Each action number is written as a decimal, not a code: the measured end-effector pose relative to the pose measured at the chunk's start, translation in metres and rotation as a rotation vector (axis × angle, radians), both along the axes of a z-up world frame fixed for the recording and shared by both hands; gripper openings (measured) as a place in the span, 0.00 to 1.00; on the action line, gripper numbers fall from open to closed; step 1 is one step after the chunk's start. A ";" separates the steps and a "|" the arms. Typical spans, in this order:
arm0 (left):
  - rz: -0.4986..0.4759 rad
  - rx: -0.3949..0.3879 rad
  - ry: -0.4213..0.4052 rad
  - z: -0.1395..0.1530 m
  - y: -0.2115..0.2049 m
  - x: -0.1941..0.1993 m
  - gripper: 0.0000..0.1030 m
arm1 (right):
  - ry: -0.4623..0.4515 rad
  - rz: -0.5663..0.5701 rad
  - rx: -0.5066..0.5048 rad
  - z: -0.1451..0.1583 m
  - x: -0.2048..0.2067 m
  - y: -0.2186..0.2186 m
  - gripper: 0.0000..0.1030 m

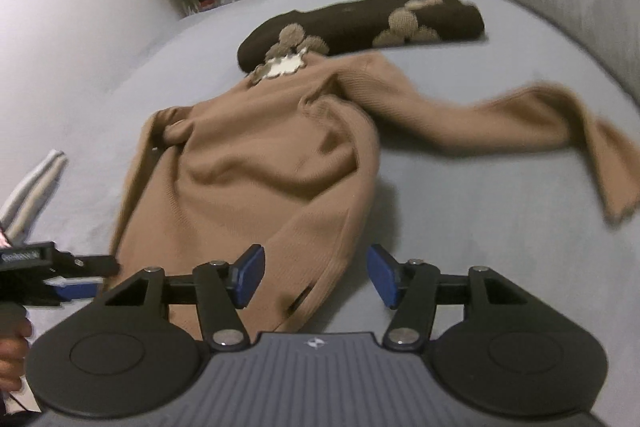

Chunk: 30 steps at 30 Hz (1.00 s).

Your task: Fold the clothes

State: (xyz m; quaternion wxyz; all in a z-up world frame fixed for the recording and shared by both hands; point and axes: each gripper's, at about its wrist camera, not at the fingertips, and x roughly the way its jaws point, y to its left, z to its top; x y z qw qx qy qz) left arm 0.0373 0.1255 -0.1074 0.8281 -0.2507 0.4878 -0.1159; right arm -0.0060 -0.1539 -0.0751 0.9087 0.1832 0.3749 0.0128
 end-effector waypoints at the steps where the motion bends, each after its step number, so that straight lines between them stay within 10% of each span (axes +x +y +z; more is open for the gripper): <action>1: 0.011 -0.019 0.003 -0.001 0.001 -0.007 0.76 | 0.001 -0.005 0.030 -0.002 -0.005 0.003 0.58; 15: 0.199 -0.322 0.041 -0.026 0.016 -0.068 0.71 | 0.015 -0.209 0.562 -0.047 -0.047 0.006 0.52; 18: 0.217 -0.354 0.047 -0.028 0.017 -0.071 0.71 | 0.003 -0.232 0.579 -0.049 -0.047 0.007 0.11; 30: 0.196 -0.315 0.022 -0.029 0.004 -0.068 0.68 | -0.071 -0.350 0.294 -0.013 -0.077 -0.064 0.07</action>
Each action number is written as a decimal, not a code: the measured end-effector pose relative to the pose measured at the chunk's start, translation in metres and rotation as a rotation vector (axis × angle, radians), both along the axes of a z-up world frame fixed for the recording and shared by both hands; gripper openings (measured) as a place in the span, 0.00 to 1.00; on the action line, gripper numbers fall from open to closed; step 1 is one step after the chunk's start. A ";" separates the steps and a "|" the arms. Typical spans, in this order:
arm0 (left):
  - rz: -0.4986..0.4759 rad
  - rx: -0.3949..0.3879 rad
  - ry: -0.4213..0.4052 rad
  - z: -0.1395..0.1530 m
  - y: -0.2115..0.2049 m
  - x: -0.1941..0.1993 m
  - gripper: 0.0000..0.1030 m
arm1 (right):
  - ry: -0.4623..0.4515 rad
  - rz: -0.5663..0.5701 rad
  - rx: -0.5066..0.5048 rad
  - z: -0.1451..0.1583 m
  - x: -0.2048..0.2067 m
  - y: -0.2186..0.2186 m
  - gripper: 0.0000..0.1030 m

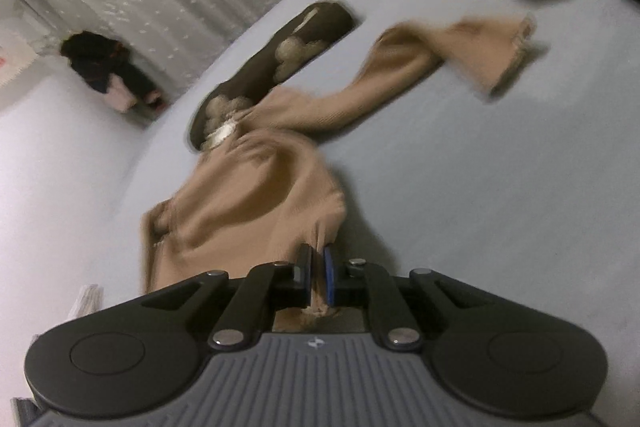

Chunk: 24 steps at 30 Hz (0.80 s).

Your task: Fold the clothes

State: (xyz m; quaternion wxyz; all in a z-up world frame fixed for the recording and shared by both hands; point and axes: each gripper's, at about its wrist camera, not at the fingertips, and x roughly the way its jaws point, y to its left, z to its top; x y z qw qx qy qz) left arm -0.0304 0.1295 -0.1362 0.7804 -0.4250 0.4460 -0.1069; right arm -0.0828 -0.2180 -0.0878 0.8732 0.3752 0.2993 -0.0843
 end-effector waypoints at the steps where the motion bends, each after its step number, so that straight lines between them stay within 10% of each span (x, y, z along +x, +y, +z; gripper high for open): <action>1: 0.003 0.011 -0.004 -0.001 -0.001 0.002 0.65 | 0.012 -0.013 -0.025 0.000 0.000 -0.008 0.07; 14: 0.024 0.142 -0.043 -0.003 -0.013 0.036 0.32 | 0.054 -0.019 -0.015 -0.034 0.001 -0.037 0.08; 17: -0.001 0.189 -0.049 -0.002 -0.015 0.048 0.09 | 0.054 -0.013 -0.007 -0.035 0.001 -0.039 0.08; 24: 0.120 0.431 -0.126 0.036 0.005 0.061 0.08 | 0.050 0.013 -0.016 -0.035 0.000 -0.041 0.08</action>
